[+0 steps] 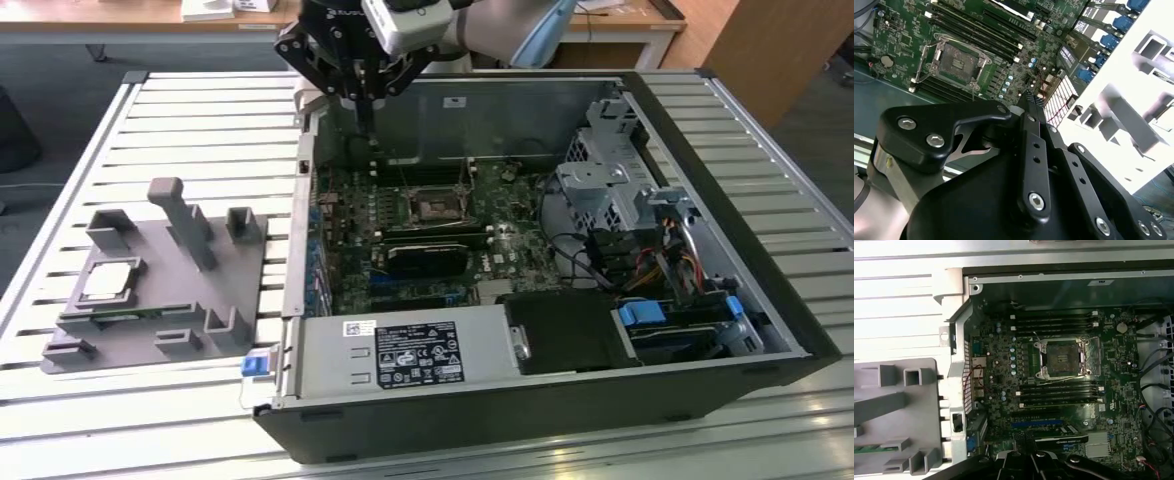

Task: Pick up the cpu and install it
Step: 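Reach for the cpu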

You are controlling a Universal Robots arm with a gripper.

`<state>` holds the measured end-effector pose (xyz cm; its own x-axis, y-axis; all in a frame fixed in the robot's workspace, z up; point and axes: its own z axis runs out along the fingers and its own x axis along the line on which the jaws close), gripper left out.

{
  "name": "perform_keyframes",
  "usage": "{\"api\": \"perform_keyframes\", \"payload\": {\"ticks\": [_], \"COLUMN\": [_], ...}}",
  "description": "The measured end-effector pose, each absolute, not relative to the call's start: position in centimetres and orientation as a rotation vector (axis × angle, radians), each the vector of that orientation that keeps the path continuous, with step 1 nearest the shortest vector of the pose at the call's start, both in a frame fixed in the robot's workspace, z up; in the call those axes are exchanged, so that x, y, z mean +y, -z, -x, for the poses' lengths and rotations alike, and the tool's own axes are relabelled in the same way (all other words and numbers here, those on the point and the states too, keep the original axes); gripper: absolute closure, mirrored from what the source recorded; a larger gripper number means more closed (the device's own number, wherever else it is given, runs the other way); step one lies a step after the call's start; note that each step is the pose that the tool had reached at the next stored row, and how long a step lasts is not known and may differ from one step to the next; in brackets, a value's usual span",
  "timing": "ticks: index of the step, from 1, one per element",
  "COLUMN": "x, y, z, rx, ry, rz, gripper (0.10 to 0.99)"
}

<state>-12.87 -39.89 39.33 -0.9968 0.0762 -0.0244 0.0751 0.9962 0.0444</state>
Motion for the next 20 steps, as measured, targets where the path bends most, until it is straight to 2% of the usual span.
{"api": "perform_keyframes", "payload": {"ticks": [20], "x": [-39.9], "y": [-39.3], "z": [15.1], "rx": [3.112], "ry": [-0.068], "rz": [-0.118], "gripper": [0.98]}}
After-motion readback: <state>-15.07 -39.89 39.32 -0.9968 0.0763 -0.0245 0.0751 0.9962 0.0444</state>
